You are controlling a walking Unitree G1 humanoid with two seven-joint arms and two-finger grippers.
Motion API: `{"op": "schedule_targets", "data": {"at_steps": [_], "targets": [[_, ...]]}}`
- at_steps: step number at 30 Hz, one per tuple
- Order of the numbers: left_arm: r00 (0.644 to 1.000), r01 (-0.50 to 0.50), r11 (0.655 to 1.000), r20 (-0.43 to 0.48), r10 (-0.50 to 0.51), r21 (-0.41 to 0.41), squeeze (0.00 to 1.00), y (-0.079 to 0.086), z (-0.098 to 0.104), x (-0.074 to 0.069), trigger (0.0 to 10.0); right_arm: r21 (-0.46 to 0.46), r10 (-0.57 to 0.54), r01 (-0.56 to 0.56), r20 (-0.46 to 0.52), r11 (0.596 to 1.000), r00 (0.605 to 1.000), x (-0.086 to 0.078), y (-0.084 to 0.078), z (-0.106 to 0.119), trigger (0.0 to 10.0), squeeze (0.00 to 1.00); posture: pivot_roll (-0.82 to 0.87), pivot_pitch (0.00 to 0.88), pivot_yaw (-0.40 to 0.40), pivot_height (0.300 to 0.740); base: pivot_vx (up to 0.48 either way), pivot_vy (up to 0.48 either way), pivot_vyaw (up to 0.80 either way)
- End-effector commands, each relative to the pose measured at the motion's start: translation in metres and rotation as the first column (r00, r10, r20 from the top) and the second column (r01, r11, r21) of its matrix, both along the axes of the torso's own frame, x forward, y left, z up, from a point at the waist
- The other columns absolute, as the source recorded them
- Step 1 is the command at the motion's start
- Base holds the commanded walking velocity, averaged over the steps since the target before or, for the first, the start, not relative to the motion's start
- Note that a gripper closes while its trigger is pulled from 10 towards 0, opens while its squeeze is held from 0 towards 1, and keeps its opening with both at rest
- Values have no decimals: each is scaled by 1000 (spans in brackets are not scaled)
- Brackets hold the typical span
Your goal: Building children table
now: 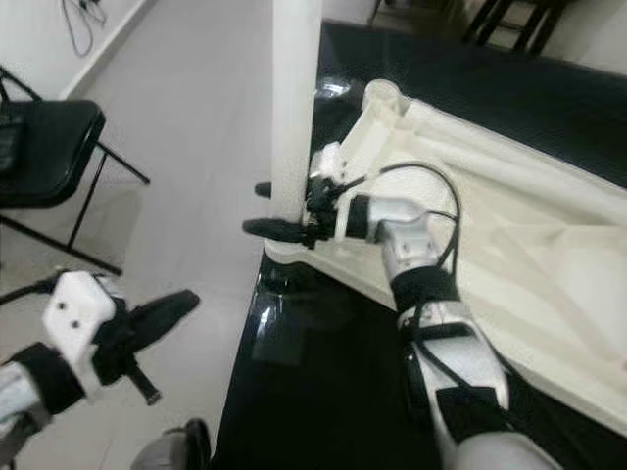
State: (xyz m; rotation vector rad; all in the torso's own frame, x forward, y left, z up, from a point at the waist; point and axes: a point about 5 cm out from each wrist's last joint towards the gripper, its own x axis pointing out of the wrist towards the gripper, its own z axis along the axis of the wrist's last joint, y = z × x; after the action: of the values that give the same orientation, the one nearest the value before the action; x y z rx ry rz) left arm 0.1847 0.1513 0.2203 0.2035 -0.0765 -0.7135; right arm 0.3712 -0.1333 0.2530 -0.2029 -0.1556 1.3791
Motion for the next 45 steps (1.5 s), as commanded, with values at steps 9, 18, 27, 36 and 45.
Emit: {"op": "schedule_targets", "data": {"at_steps": [9,18,27,36,45], "targets": [[999,33,998,-11,-32,51,0,7,9,-5,10000,51,135,-138,67,989,989,0,-9,38,10000,0,260,457,-34,740,0,0,0],[999,40,998,-25,-39,56,0,8,18,-12,10000,98,206,-218,122,971,971,-2,-1,69,9608,0,306,471,-26,740,0,0,0],[999,44,997,-28,-43,60,0,9,19,-11,10000,96,207,-220,130,971,970,-3,-5,74,0,0,292,460,-22,740,0,0,0],[995,95,995,-22,-94,33,0,1,19,2,10000,24,191,-192,57,981,980,-18,-35,46,0,0,200,406,-37,740,0,0,0],[993,115,992,7,-115,-54,0,-8,18,15,10000,-224,-225,191,-137,956,965,-75,-38,-52,10000,0,81,317,-57,740,0,0,0]]}}
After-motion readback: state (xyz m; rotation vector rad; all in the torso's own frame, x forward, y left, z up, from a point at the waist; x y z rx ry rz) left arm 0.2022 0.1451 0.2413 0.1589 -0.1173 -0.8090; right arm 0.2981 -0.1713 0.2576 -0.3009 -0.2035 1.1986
